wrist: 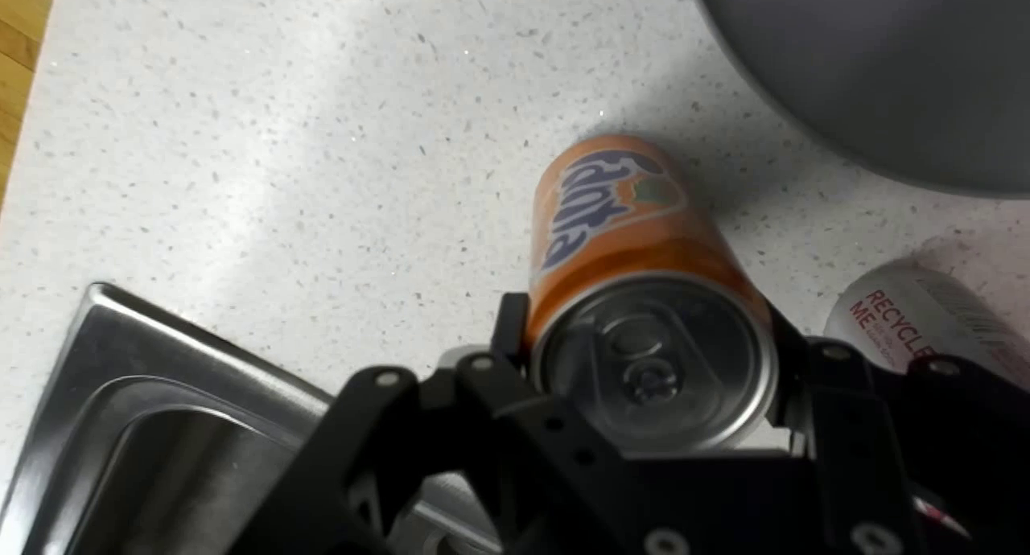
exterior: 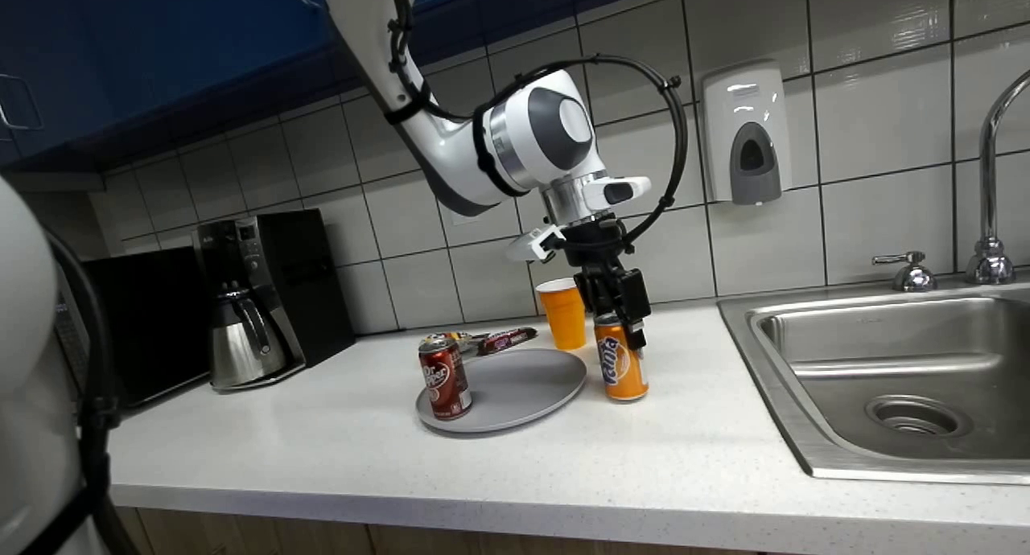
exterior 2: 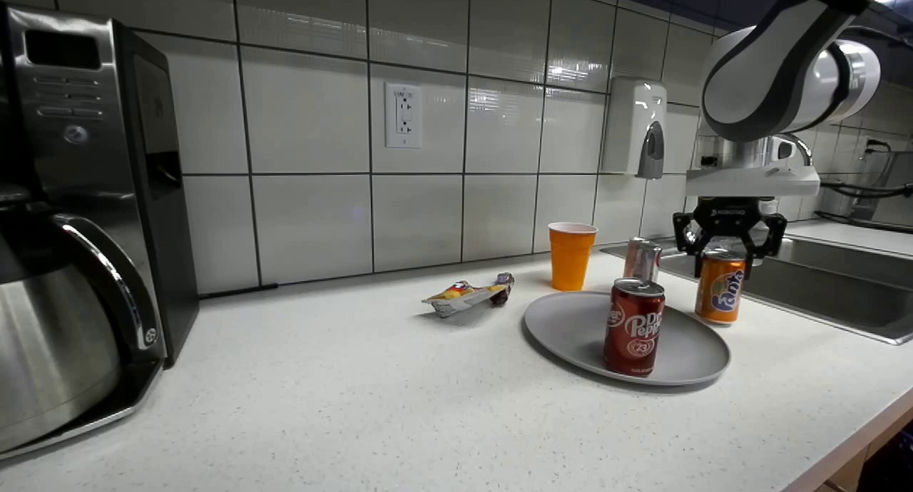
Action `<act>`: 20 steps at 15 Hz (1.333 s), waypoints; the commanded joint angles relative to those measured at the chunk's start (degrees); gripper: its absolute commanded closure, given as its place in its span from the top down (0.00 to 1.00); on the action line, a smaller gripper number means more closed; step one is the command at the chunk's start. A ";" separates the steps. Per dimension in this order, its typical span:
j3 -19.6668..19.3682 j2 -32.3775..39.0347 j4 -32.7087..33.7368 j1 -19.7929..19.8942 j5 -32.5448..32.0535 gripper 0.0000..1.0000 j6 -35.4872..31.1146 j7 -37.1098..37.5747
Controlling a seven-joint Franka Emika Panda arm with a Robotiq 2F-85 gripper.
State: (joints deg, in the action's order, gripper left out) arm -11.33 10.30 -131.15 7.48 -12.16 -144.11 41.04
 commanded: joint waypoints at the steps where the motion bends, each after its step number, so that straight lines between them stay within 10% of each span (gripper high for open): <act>1: -0.89 -4.18 -2.24 -1.25 -0.84 0.38 0.10 0.45; 20: 5.09 -9.60 -7.65 -5.95 -4.97 0.38 -2.26 6.50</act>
State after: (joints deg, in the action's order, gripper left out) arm -7.30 2.86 -136.61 1.79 -15.54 -144.98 44.42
